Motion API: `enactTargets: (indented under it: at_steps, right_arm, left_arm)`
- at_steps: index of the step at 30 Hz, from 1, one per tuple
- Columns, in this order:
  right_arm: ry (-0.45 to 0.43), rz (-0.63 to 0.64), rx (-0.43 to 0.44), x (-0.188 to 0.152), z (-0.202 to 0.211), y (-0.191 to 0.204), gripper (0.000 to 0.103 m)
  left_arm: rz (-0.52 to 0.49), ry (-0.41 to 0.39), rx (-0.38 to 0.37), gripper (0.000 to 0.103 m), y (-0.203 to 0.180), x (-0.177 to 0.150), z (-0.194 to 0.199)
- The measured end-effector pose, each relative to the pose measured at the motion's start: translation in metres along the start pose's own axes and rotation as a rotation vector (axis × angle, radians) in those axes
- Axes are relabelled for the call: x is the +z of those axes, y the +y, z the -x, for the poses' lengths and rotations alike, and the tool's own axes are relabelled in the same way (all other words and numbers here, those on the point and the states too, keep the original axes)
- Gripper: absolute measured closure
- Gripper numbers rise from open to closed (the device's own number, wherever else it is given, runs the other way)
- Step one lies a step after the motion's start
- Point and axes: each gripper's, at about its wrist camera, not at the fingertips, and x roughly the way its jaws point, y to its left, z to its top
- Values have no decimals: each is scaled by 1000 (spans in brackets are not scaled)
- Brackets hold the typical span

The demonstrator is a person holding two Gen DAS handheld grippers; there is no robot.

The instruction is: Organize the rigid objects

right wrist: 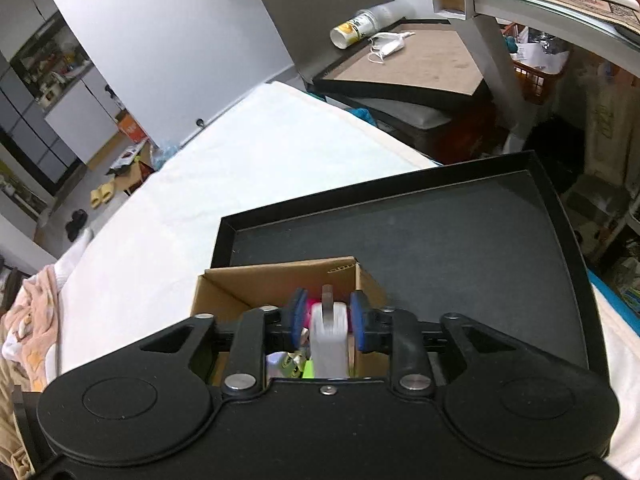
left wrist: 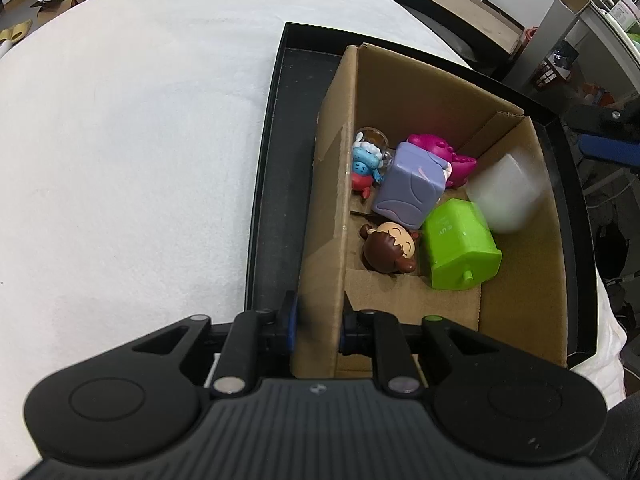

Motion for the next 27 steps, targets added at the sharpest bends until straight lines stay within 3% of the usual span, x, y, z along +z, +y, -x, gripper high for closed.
enactTargets:
  at_steps: [7,9,14,18,27]
  right_arm:
    - [-19,4,-7,-2,18,-7,69]
    - [-23,-9,-6,-4,24,-12,63]
    - [-19,-22,4,-9,33,-20,60]
    - [-1,-27,8,-14,38,-24,46]
    - [29,-34,25,-28,49,-30,37]
  left_arm:
    - [3,-2,12,84,-2,0,1]
    - [1,0,16,85,-3,0,0]
    - [-18,14,27,84,-6,3,1]
    - [-6,6,32,85,-6,6,8]
    - [-24,-43,50,84,-13,1,39]
